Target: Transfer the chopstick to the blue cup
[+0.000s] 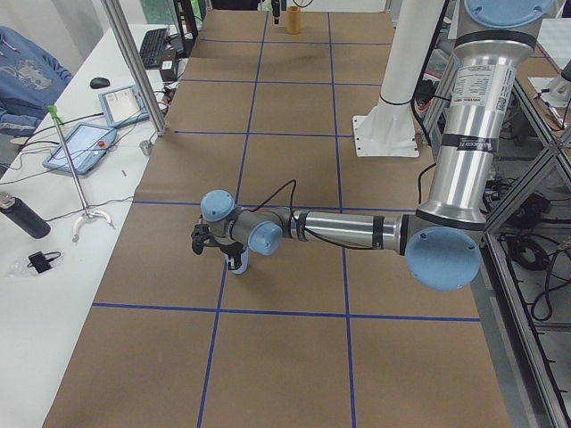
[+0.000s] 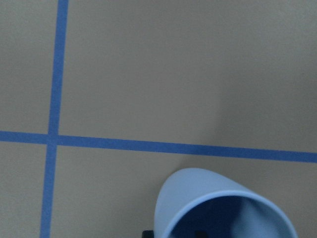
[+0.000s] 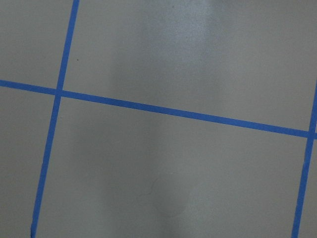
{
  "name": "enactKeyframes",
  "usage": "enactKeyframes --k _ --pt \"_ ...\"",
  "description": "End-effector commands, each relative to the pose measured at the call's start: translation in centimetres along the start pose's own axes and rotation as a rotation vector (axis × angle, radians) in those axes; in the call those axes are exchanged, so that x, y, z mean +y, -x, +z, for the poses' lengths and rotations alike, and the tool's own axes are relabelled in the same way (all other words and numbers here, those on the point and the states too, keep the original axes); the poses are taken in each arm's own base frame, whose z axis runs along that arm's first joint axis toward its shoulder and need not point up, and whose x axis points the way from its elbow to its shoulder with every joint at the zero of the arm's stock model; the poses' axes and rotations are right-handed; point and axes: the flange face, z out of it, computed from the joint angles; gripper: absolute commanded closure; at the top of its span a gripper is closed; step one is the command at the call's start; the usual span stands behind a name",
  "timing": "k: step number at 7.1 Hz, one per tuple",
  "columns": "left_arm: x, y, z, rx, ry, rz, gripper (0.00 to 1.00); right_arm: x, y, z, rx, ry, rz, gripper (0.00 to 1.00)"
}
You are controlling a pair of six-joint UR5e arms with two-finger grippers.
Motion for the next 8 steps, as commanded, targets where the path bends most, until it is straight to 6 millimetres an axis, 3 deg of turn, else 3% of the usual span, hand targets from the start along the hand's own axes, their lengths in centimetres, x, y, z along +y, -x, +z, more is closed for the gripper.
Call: enactKeyframes --k 1,2,3,5,6,7,8 --pt "0.4 -4.5 -3.4 0.117 0.043 0.014 1.00 0.0 0.0 0.4 0.001 0.008 0.002 0.00" --pt "-1.1 -12.3 -8.9 0.145 0.056 -0.008 1.00 0.0 -0.1 0.4 0.001 0.009 0.003 0.00" --pt "-2.5 -20.5 -13.3 0.148 0.058 -0.083 1.00 -0.1 0.0 0.4 0.001 0.007 0.001 0.00" --pt "-0.3 -38.5 -11.7 0.125 0.046 -0.162 1.00 -0.4 0.2 0.3 0.002 0.004 -0.001 0.00" --pt "3.3 -45.9 -8.2 0.100 0.065 -0.198 1.00 -0.4 0.2 0.6 0.002 0.009 0.000 0.00" --pt "6.0 -52.8 -6.6 0.082 0.027 -0.190 1.00 -0.4 0.2 0.8 0.002 0.014 0.010 0.00" --pt "7.0 -56.7 -4.2 0.053 0.024 -0.194 1.00 -0.3 0.2 0.8 0.002 0.014 0.010 0.00"
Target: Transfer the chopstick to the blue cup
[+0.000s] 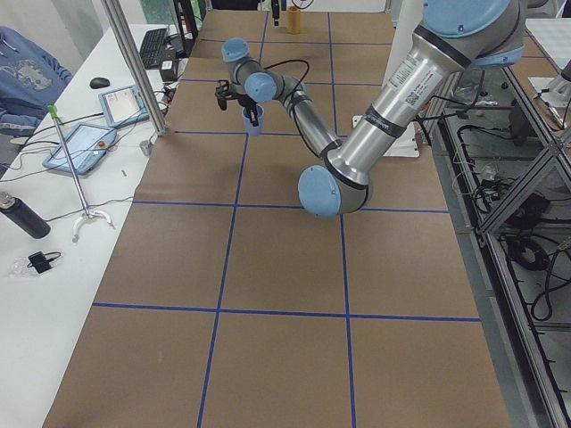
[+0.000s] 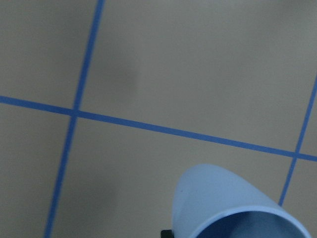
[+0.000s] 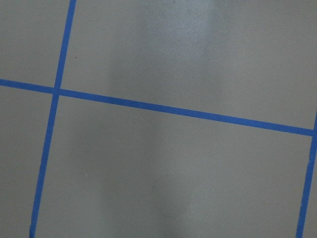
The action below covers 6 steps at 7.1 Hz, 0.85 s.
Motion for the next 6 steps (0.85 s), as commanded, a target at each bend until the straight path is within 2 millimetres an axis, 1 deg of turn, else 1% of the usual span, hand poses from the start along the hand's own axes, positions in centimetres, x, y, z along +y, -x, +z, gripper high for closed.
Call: enactKeyframes --k 1,2,3,4,5,6 --pt "5.6 -7.3 7.1 -0.069 -0.011 0.007 1.00 0.1 0.0 -0.1 0.000 -0.002 0.002 0.00" --pt "7.4 -7.8 9.2 -0.084 -0.003 0.023 1.00 0.0 -0.9 -1.3 -0.002 -0.025 0.018 0.00" --pt "8.1 -7.8 11.1 -0.106 0.017 0.026 1.00 0.3 -2.6 -2.9 -0.007 -0.052 0.053 0.00" --pt "8.2 -7.6 11.9 -0.108 0.022 0.030 1.00 0.4 -3.8 -3.7 -0.004 -0.066 0.073 0.00" --pt "7.7 -7.7 12.6 -0.092 0.020 0.033 1.00 0.6 -5.5 -4.8 -0.007 -0.081 0.109 0.00" --pt "7.8 -7.9 12.6 -0.080 0.021 0.040 1.00 1.0 -6.8 -5.7 -0.008 -0.096 0.131 0.00"
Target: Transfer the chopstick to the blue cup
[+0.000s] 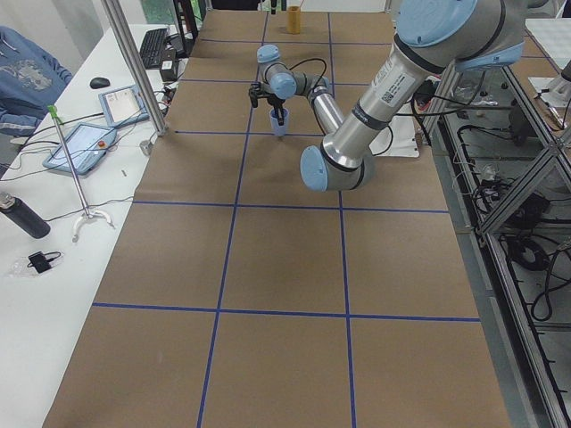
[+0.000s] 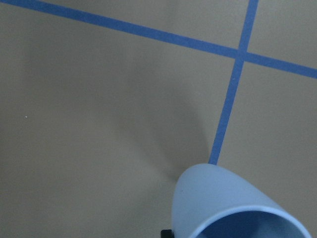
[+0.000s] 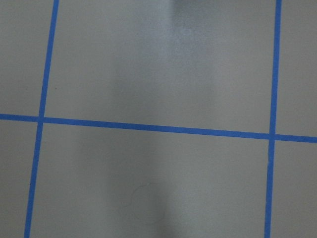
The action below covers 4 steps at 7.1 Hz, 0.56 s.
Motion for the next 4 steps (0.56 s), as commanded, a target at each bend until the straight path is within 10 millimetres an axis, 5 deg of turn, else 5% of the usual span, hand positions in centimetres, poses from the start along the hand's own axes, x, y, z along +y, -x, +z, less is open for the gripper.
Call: enactKeyframes --k 1,2,3,4 --pt "0.0 -0.2 0.5 0.013 0.002 0.008 1.00 1.6 -4.3 -1.5 0.008 -0.020 0.040 0.00" --pt "-0.1 0.0 0.5 0.012 0.001 0.008 1.00 2.7 -6.5 -1.6 0.016 -0.018 -0.002 0.00" --pt "-0.1 0.1 0.5 0.012 0.001 0.011 0.87 3.6 -8.1 -1.6 0.023 -0.016 0.021 0.00" --pt "0.0 0.1 0.1 0.016 -0.002 0.012 0.36 5.1 -9.7 -1.1 0.026 -0.002 0.038 0.00"
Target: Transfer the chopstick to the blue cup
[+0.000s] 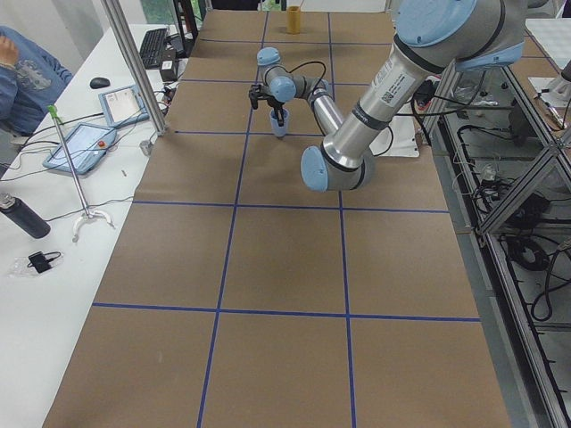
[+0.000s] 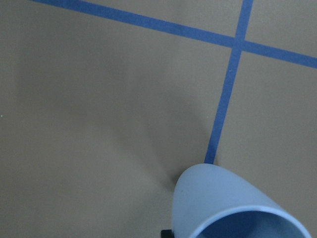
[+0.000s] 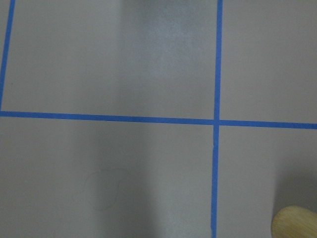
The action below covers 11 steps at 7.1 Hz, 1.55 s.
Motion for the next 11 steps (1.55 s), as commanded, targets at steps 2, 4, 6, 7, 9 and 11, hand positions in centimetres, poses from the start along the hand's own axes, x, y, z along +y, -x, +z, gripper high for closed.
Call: enactKeyframes --k 2,4,6,7,9,11 --pt "-0.1 -0.1 -5.0 0.070 -0.043 0.014 0.02 4.5 -5.6 0.0 0.033 0.014 0.031 0.00" --pt "-2.1 1.1 -9.8 0.120 -0.097 -0.003 0.02 8.0 -9.6 2.3 0.098 0.075 0.024 0.00" --pt "-2.3 2.5 -9.9 0.121 -0.100 -0.008 0.02 11.2 -12.2 4.4 0.101 0.127 0.078 0.00" --pt "-2.3 2.6 -9.8 0.119 -0.100 -0.009 0.02 11.6 -13.6 3.1 0.142 0.102 0.091 0.00" --pt "-2.3 2.9 -9.8 0.120 -0.103 -0.008 0.02 12.2 -14.9 3.6 0.180 0.122 0.073 0.02" --pt "-2.2 4.1 -9.4 0.115 -0.104 -0.012 0.02 12.2 -16.0 5.1 0.153 0.146 0.152 0.24"
